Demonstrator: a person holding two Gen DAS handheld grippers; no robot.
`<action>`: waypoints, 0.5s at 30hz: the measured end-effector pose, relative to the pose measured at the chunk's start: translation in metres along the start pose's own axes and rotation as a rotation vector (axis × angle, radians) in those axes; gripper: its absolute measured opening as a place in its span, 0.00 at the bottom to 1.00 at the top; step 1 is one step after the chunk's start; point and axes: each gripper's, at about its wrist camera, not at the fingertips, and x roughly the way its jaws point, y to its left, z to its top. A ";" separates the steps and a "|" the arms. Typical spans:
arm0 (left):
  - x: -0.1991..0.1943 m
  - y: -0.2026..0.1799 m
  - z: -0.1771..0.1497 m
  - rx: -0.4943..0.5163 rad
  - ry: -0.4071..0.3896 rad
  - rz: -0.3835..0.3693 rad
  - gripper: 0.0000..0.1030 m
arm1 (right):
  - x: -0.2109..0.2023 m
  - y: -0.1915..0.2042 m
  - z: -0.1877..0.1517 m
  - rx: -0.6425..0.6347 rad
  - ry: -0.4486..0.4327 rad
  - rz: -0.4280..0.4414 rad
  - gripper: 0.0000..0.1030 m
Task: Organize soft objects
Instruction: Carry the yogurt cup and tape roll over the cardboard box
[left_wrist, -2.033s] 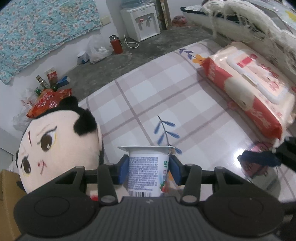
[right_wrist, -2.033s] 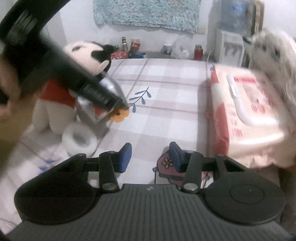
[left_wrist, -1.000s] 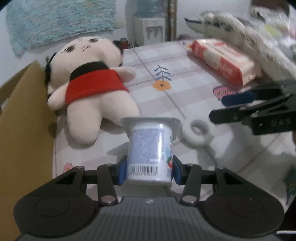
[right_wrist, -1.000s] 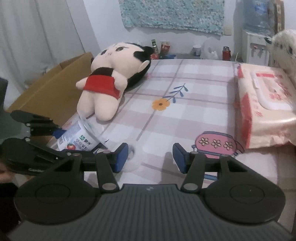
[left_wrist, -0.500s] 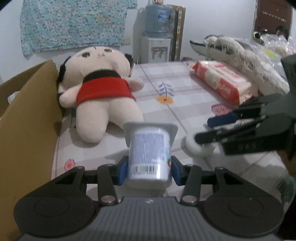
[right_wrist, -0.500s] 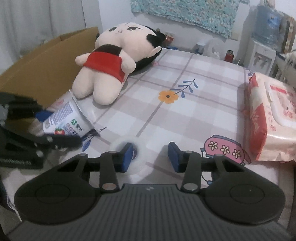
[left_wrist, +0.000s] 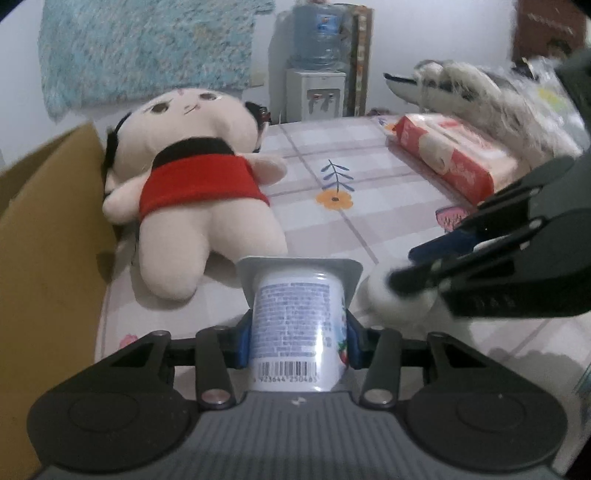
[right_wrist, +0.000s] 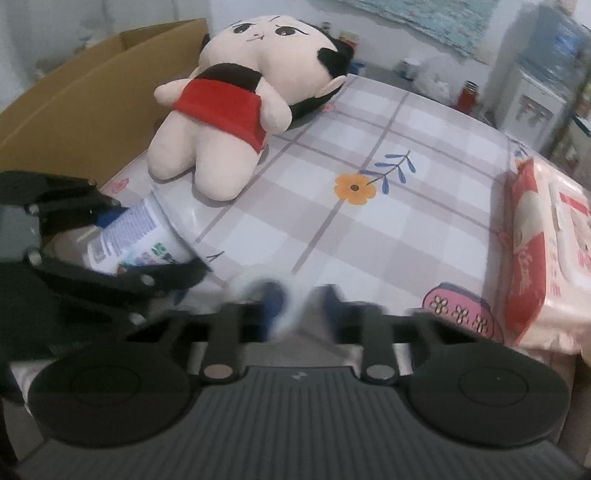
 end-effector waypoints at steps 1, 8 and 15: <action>0.000 0.001 -0.001 -0.004 -0.001 -0.002 0.44 | -0.002 0.007 -0.004 -0.011 -0.022 -0.039 0.14; -0.016 0.005 -0.005 -0.032 0.012 0.000 0.44 | -0.029 0.005 -0.041 0.182 -0.233 -0.082 0.13; -0.095 0.023 0.014 -0.085 -0.093 0.002 0.44 | -0.087 0.000 -0.041 0.319 -0.382 0.040 0.13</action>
